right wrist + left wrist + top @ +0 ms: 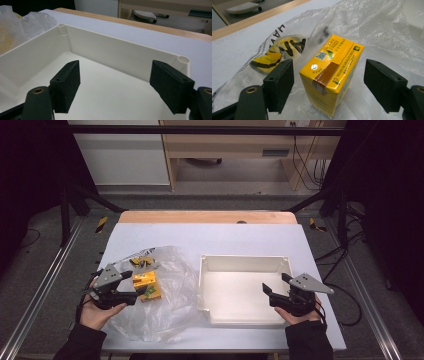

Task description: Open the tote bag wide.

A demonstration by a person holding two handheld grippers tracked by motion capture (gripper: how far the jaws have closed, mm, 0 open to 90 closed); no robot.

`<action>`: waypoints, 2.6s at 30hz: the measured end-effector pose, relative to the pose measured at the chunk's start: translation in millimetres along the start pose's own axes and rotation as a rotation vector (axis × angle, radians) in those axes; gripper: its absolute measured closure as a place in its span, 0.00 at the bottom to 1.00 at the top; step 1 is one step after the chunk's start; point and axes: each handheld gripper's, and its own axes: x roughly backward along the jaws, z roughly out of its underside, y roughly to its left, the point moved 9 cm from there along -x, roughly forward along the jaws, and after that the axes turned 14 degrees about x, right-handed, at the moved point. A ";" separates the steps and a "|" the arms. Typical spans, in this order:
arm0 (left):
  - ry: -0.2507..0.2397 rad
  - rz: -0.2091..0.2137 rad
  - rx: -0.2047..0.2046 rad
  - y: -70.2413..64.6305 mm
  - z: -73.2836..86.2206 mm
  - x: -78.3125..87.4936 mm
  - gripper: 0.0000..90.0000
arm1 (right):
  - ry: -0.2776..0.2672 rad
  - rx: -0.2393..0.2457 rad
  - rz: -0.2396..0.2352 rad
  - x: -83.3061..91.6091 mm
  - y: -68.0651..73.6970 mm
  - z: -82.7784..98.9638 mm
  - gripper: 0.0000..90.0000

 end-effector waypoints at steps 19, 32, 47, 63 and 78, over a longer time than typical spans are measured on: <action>0.066 0.010 -0.016 5.2 12.2 -10.0 0.45 | 0.030 -0.006 0.004 -2.9 -2.5 11.5 0.29; 0.059 0.030 -0.008 -2.1 6.6 -7.9 0.44 | 0.039 0.004 0.001 -5.0 -1.2 13.5 0.29; 0.086 0.043 -0.012 -3.5 -0.8 -22.6 0.46 | 0.043 0.000 -0.006 -6.4 -1.2 13.7 0.30; 0.080 0.007 0.015 -6.9 1.3 -18.7 0.56 | 0.047 0.009 -0.006 -6.3 0.0 14.6 0.30; 0.073 0.003 0.029 -15.7 9.8 -7.1 0.54 | 0.051 0.013 -0.005 -6.2 0.4 15.5 0.30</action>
